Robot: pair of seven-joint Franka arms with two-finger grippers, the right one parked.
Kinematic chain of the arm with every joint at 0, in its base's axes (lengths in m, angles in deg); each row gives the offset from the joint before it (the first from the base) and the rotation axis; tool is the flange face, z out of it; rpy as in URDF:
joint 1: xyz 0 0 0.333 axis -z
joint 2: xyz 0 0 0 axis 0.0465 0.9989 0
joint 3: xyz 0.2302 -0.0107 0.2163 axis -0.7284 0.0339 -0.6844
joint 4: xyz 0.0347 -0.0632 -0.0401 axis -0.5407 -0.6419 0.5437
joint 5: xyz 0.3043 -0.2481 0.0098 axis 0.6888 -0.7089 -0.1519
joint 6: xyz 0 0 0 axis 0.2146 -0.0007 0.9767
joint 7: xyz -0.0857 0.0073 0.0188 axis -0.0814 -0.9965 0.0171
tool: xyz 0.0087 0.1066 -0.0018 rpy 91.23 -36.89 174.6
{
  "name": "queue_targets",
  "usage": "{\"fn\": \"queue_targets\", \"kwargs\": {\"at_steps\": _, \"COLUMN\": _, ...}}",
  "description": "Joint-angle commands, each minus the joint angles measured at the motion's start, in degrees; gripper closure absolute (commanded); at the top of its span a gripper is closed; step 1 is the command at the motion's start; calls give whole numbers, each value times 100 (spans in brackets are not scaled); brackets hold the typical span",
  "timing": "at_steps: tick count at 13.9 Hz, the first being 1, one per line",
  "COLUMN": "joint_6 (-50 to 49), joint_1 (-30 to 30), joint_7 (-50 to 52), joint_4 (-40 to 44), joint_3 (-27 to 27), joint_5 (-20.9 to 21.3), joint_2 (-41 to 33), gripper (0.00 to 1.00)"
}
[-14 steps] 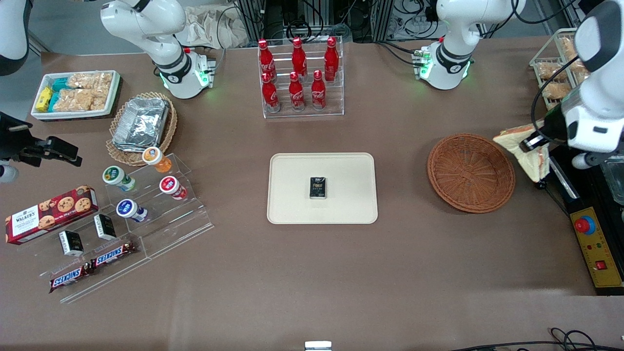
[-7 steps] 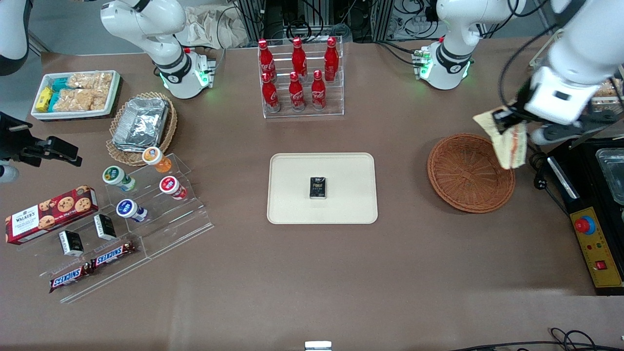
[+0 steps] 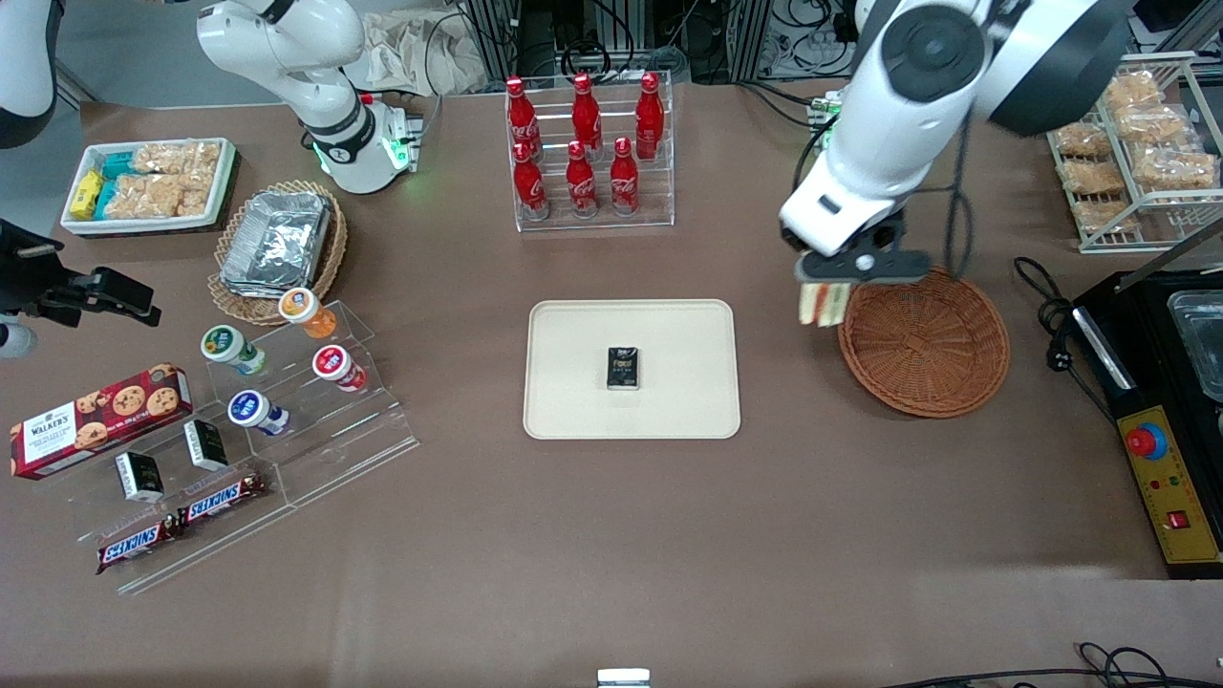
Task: Place sandwich from basket to tray
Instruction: 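Carry the sandwich with the left gripper toward the white tray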
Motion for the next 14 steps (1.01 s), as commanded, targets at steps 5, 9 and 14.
{"fn": "queue_targets", "kwargs": {"at_steps": 5, "joint_6": 1752, "joint_1": 477, "joint_7": 236, "joint_4": -177, "joint_3": 111, "joint_5": 769, "joint_2": 1712, "gripper": 100}}
{"fn": "queue_targets", "kwargs": {"at_steps": 9, "joint_6": 2535, "joint_1": 740, "joint_7": 1015, "joint_4": -151, "joint_3": 93, "joint_5": 1673, "joint_2": 2661, "gripper": 100}}
{"fn": "queue_targets", "kwargs": {"at_steps": 14, "joint_6": 2913, "joint_1": 828, "joint_7": 1440, "joint_4": -125, "joint_3": 93, "joint_5": 2247, "joint_2": 3226, "gripper": 100}}
